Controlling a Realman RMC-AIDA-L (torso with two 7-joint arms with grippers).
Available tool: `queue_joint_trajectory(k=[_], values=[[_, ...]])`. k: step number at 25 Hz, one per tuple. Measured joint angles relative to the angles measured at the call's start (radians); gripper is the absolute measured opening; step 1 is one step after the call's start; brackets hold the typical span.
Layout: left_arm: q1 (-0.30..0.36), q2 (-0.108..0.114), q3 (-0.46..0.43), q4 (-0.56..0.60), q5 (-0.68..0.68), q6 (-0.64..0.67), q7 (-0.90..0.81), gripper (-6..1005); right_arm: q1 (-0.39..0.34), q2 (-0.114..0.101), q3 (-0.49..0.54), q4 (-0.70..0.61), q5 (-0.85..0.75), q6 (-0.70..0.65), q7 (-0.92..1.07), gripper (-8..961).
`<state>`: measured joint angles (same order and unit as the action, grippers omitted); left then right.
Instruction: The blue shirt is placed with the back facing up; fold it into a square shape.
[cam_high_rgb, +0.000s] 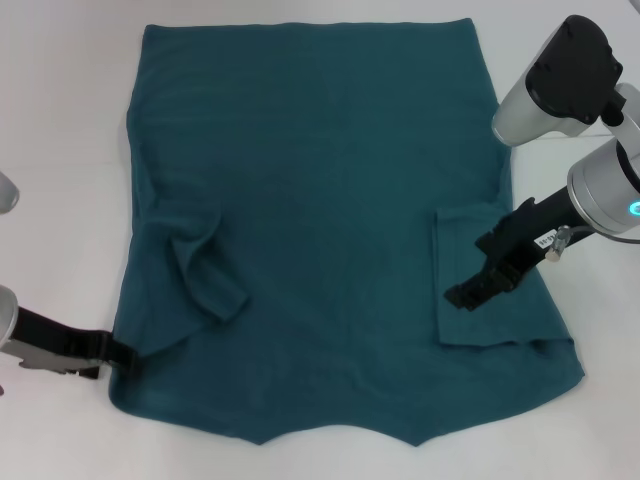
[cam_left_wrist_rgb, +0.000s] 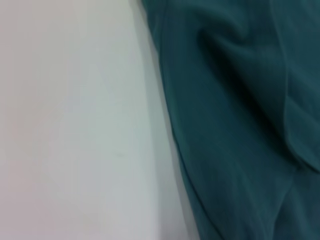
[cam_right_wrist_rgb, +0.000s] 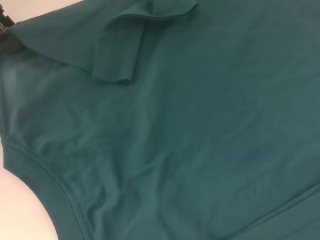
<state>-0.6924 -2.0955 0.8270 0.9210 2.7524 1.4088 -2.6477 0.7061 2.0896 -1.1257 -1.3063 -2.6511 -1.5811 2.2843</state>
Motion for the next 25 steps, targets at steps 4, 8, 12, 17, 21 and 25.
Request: queue_joint_trajectory(k=[4, 8, 12, 17, 21, 25], values=[[0.007, -0.012, 0.011, 0.002, 0.01, -0.018, -0.002, 590, -0.006, 0.0, 0.0, 0.0, 0.003, 0.001, 0.0, 911], [0.011, -0.014, -0.002, 0.005, 0.006, -0.026, -0.008, 462, -0.009, 0.0, 0.008, 0.0, 0.004, 0.002, 0.0, 911], [0.012, -0.014, -0.009, 0.006, 0.001, -0.025, -0.007, 368, -0.011, 0.0, 0.038, 0.0, 0.005, -0.004, 0.012, 910], [0.011, -0.017, -0.005, 0.009, 0.0, -0.015, -0.001, 251, -0.011, -0.004, 0.065, -0.002, -0.02, -0.019, 0.065, 910], [0.01, -0.018, -0.003, 0.01, -0.01, 0.002, 0.005, 42, -0.007, -0.005, 0.06, -0.004, -0.121, -0.053, 0.143, 909], [0.01, -0.021, -0.003, 0.013, -0.013, 0.015, 0.023, 42, -0.001, -0.002, 0.054, -0.003, -0.222, -0.106, 0.233, 909]])
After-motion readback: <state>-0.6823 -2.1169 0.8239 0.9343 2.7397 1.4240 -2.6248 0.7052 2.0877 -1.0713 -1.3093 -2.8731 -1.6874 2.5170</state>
